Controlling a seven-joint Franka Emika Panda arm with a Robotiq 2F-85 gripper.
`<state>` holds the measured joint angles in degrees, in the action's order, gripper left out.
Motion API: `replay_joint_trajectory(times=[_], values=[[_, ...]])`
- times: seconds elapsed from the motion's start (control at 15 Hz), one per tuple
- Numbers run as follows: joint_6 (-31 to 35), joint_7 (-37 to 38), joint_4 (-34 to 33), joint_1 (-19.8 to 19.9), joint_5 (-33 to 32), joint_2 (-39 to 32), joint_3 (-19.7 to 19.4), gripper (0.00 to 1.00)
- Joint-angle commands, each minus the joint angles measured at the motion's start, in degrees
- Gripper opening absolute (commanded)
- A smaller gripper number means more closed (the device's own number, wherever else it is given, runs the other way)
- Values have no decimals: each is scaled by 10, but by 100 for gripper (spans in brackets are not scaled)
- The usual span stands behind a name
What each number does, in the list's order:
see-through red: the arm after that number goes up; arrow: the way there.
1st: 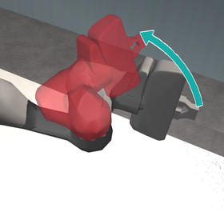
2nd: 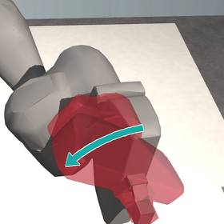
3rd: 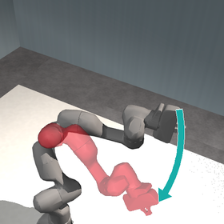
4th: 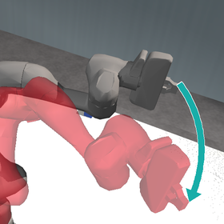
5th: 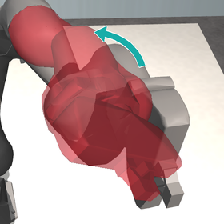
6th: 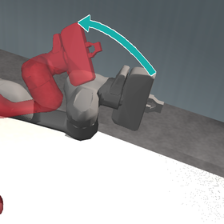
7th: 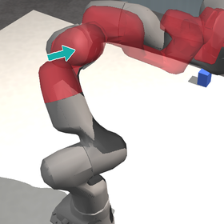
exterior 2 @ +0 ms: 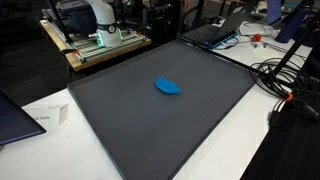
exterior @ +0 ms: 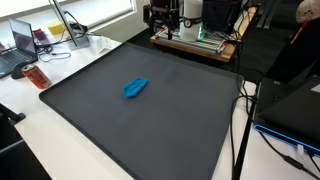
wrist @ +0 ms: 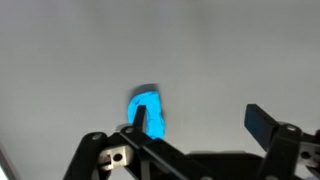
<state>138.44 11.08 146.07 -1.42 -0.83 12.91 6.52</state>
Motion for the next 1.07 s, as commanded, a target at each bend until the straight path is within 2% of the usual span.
replay_joint_trajectory(times=[0.0, 0.27, 0.67, 0.93, 1.0], values=[[31, 62, -35, 11, -55, -68, 7, 100], [43, 148, -64, 5, -151, -129, 4, 100], [44, 274, -101, -22, -293, -197, -24, 100], [47, 316, -119, -38, -337, -227, -46, 100], [49, 286, -120, -38, -314, -234, -44, 100]])
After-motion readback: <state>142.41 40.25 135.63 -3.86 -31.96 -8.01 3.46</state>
